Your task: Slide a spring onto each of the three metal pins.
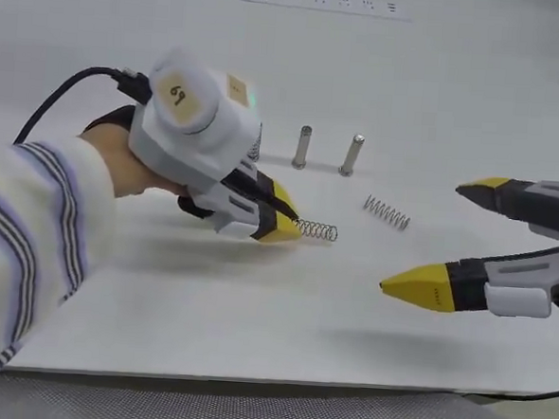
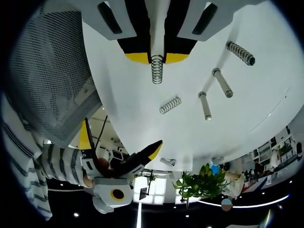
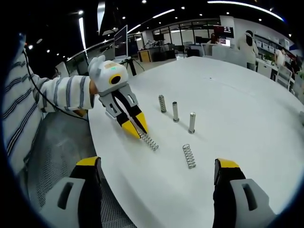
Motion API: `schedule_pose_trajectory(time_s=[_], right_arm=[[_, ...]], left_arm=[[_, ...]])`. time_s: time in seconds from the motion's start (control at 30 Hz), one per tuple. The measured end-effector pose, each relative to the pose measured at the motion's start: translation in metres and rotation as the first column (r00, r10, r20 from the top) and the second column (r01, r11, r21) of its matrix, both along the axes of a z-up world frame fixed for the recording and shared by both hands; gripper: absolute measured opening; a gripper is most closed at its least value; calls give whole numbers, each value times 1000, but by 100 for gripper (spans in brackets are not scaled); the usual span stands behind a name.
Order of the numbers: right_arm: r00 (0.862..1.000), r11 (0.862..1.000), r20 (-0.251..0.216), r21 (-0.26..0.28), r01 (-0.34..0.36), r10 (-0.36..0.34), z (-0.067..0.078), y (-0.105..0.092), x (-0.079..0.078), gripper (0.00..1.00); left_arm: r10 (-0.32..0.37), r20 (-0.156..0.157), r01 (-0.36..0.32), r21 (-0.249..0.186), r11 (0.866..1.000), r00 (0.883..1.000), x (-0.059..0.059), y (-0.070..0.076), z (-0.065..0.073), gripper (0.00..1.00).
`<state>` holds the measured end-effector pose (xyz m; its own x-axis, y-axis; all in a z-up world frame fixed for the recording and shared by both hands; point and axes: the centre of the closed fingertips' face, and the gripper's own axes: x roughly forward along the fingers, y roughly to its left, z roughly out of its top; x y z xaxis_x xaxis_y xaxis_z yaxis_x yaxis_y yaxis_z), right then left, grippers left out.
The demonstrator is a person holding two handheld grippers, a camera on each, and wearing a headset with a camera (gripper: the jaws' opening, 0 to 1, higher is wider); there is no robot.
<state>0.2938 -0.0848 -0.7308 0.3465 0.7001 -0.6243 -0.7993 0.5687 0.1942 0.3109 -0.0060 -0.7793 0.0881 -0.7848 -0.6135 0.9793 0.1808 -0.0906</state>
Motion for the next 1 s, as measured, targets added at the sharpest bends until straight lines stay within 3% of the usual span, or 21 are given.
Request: schedule_pose_trajectory(time_s=[0.3,0.63,1.0], right_arm=[[1000,1000,16,26,-2,2,5,0,6,97],[999,999,37,41,-33,31,9,3,12,94],[993,992,61,59,-109,105,12,10,13,83]], left_arm=[[39,3,-38,-64,997,999,3,7,23,2],[49,11,-49,-46,998,999,-2,20,30,2],[90,16,-87,-116,989,996,-3,26,57,2]])
